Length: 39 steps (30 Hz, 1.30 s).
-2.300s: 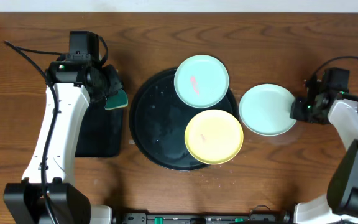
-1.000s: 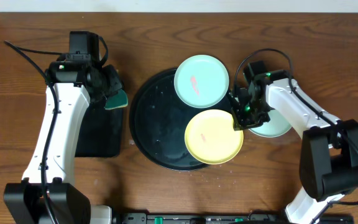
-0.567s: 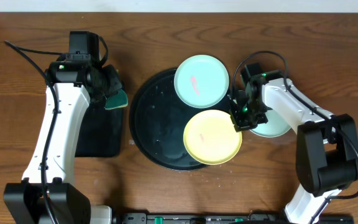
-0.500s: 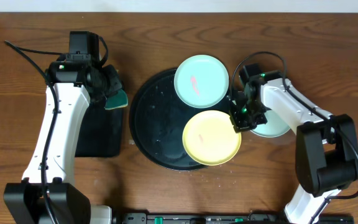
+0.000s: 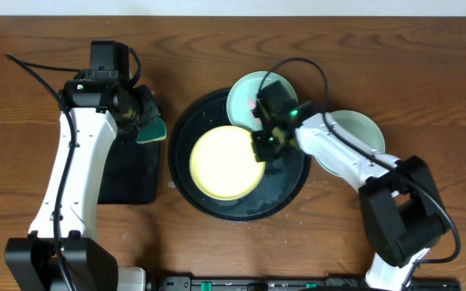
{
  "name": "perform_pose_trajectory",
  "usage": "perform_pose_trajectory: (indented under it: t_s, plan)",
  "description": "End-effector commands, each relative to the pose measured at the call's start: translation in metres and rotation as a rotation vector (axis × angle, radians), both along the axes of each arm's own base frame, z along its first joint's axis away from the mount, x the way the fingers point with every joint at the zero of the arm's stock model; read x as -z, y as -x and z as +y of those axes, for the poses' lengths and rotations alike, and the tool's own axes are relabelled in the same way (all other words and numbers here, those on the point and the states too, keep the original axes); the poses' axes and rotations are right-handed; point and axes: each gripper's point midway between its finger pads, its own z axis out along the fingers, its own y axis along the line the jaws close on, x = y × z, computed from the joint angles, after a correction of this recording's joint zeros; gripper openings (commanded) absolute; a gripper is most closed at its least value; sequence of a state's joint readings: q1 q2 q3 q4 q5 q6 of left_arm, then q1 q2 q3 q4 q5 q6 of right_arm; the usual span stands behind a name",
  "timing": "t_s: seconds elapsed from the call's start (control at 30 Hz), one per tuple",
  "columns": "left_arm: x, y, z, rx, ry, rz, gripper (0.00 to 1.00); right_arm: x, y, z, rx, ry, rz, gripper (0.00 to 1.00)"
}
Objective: Clean dirty plates on tray and stack at the side
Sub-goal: 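Move right gripper to the yellow plate rim and grasp it, then scrub the yellow plate with the sponge in the left gripper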
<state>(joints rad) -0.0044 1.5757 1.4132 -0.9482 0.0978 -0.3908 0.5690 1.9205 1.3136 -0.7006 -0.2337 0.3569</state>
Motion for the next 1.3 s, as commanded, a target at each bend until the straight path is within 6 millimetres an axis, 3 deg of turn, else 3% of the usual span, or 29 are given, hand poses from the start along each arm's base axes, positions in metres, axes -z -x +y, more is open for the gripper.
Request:
perform_pose_trajectory:
  t_s: [0.0,0.13,0.3,0.7,0.73,0.93,1.03,1.2,1.27]
  plan:
    - [0.002,0.004,0.003,0.008,-0.018,0.016,0.07,0.016,0.001,0.016,0.089,-0.011,0.047,0.01]
    - [0.005,0.01,0.001,0.015,-0.017,0.042,0.07,0.039,0.001,0.017,0.169,-0.001,0.105,0.01]
    - [0.023,0.02,-0.02,0.05,-0.011,0.083,0.07,0.047,0.0,0.014,0.207,-0.001,0.134,0.01]
    - [0.102,0.05,-0.094,0.195,-0.017,0.212,0.08,0.047,0.0,0.014,0.206,0.0,0.134,0.01]
    - [0.116,0.055,-0.102,0.201,-0.02,0.238,0.07,0.047,0.0,0.014,0.206,0.0,0.135,0.01]
    - [0.163,0.074,-0.114,0.132,-0.021,0.377,0.07,0.047,0.0,0.014,0.206,0.0,0.135,0.01]
    - [0.164,0.079,-0.128,0.21,0.054,0.401,0.07,0.047,0.0,0.014,0.206,0.0,0.134,0.01]
    - [0.142,0.086,-0.189,0.582,0.368,0.336,0.07,0.047,0.0,0.014,0.206,0.0,0.134,0.01]
    - [0.142,0.084,-0.191,0.6,0.371,0.32,0.07,0.047,0.0,0.014,0.206,0.0,0.134,0.01]
